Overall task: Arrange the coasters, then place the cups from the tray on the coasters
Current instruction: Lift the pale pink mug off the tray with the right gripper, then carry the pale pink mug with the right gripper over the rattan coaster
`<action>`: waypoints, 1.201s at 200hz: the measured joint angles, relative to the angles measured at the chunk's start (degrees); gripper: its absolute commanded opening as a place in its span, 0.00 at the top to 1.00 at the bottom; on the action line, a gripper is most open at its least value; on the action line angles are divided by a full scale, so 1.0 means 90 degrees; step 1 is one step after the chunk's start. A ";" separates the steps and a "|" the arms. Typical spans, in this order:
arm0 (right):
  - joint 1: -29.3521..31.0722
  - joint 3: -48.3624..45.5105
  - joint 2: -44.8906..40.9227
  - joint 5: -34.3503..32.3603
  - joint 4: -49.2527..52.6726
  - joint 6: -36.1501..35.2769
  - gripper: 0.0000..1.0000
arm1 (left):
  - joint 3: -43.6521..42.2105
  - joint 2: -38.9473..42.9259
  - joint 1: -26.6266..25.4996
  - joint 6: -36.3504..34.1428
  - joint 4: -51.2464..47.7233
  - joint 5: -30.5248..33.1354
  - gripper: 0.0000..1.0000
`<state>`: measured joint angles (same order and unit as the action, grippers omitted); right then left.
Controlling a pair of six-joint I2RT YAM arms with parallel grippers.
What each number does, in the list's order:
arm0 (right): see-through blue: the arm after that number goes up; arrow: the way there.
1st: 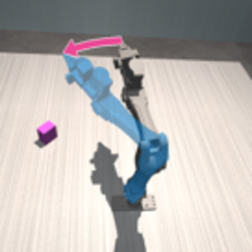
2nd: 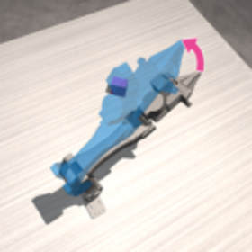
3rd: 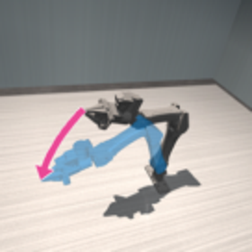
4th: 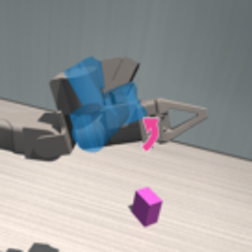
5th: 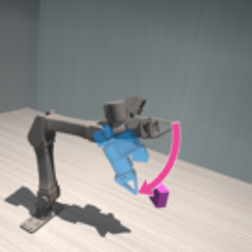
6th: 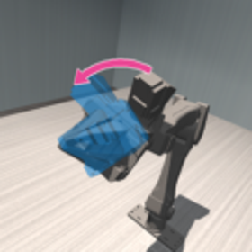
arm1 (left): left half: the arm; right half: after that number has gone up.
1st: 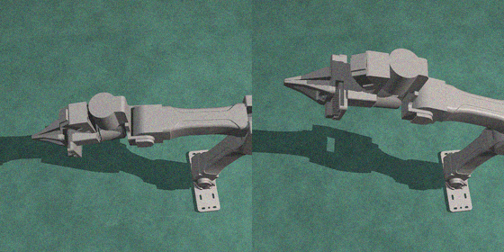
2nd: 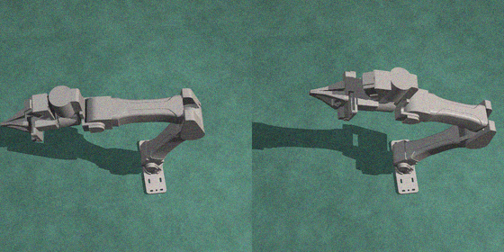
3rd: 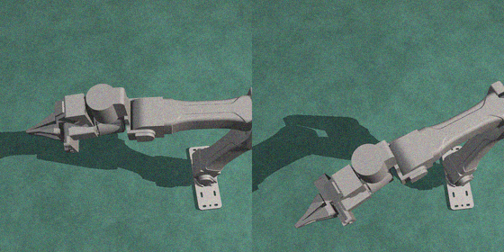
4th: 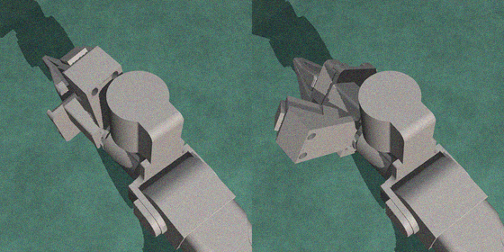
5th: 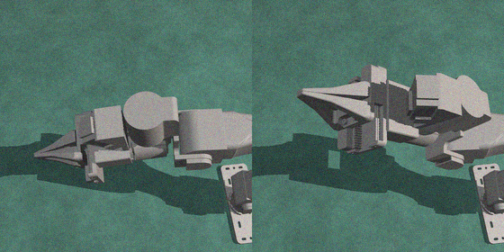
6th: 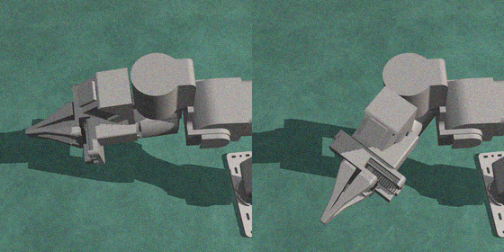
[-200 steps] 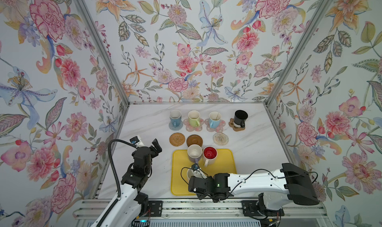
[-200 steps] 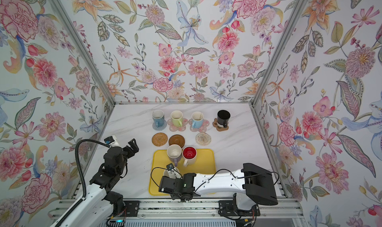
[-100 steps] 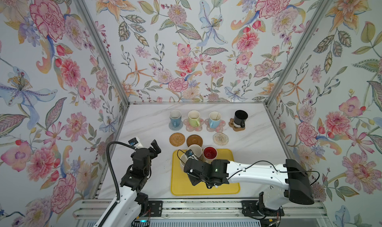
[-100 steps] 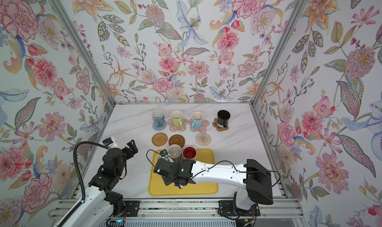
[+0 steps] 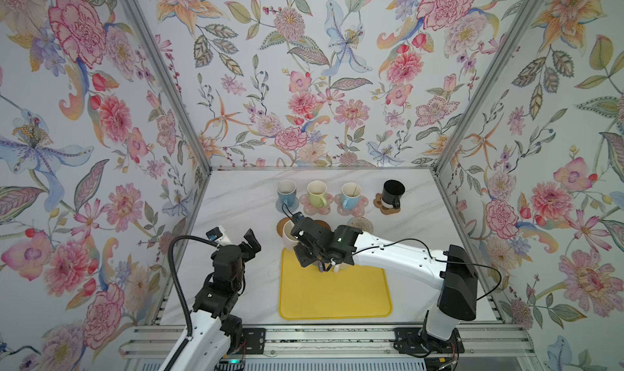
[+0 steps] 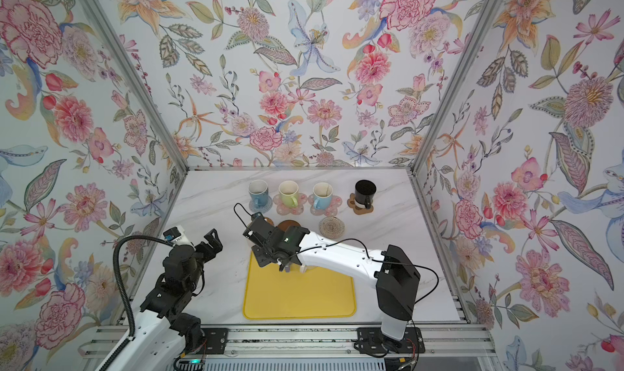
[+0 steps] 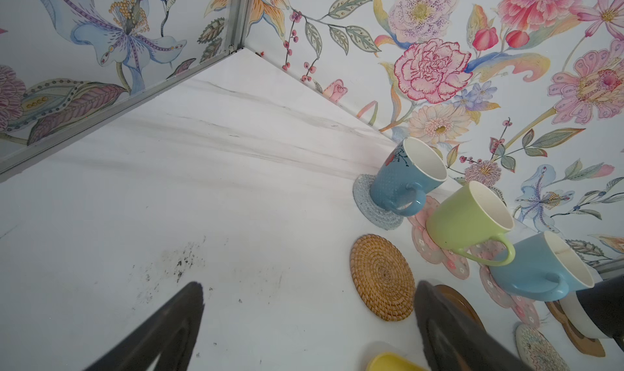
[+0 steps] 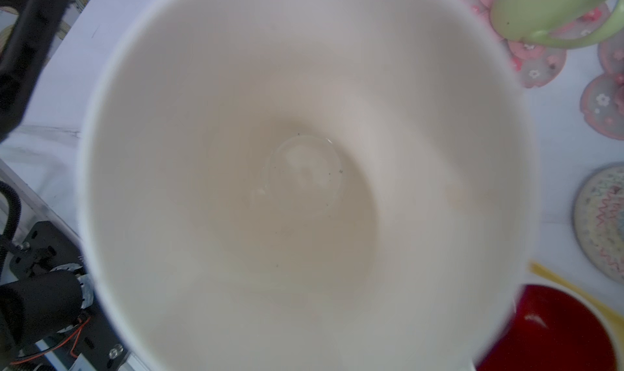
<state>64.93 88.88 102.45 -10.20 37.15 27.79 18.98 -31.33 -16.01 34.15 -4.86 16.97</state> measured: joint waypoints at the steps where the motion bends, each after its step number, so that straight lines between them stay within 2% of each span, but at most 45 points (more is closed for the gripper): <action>1: -0.0015 0.0032 0.0027 0.0005 0.0017 -0.0007 0.99 | 0.0000 0.0002 0.0000 0.0000 -0.0002 0.0000 0.01; 77: -0.0323 0.1751 0.1379 -0.0039 0.0595 -0.0211 0.99 | -0.0029 0.0126 0.0036 -0.0046 -0.0056 -0.0007 0.01; 190: -0.0794 0.3206 0.2761 -0.0034 0.1110 -0.0505 1.00 | -0.0126 0.0444 0.0041 -0.0141 -0.0214 -0.0172 0.01; 240: -0.0962 0.3444 0.3055 -0.0032 0.1205 -0.0566 1.00 | -0.0126 0.0525 0.0041 -0.0141 -0.0274 -0.0192 0.01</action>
<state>56.27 119.87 129.95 -10.48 47.99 22.70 17.85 -26.61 -15.64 32.88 -7.33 15.25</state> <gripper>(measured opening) 0.154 0.989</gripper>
